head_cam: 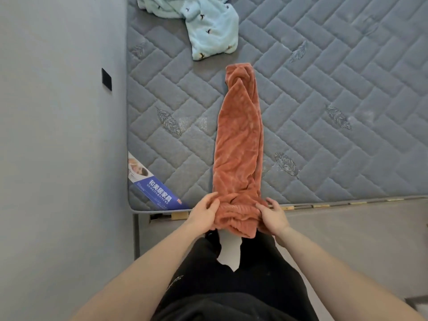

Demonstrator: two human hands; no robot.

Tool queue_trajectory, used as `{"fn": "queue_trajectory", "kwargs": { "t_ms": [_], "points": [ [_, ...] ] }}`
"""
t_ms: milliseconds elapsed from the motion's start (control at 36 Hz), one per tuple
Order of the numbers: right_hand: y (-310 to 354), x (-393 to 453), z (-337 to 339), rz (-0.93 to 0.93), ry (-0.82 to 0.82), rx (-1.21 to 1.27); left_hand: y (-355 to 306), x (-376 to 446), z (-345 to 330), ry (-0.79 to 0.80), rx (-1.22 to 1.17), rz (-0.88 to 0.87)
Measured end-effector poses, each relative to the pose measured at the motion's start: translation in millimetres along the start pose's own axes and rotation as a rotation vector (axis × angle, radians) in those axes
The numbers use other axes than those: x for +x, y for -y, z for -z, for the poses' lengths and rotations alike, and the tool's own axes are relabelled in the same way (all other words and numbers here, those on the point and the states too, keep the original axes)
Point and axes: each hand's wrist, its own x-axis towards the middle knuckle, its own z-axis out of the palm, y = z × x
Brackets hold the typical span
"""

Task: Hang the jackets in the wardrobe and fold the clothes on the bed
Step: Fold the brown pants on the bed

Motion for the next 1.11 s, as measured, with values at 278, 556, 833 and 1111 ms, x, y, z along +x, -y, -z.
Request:
{"fn": "queue_trajectory", "kwargs": {
  "t_ms": [278,556,833,1111],
  "points": [
    [106,43,38,-0.152,0.164,0.066,-102,41,6,0.024,-0.526,0.286],
    [177,115,47,-0.19,0.25,-0.085,-134,122,6,-0.018,-0.365,0.276],
    [206,206,19,0.006,-0.017,-0.132,-140,244,17,-0.203,-0.048,0.073],
    [165,256,-28,0.288,-0.12,-0.462,-114,303,-14,-0.508,0.551,0.016]
  ]
}}
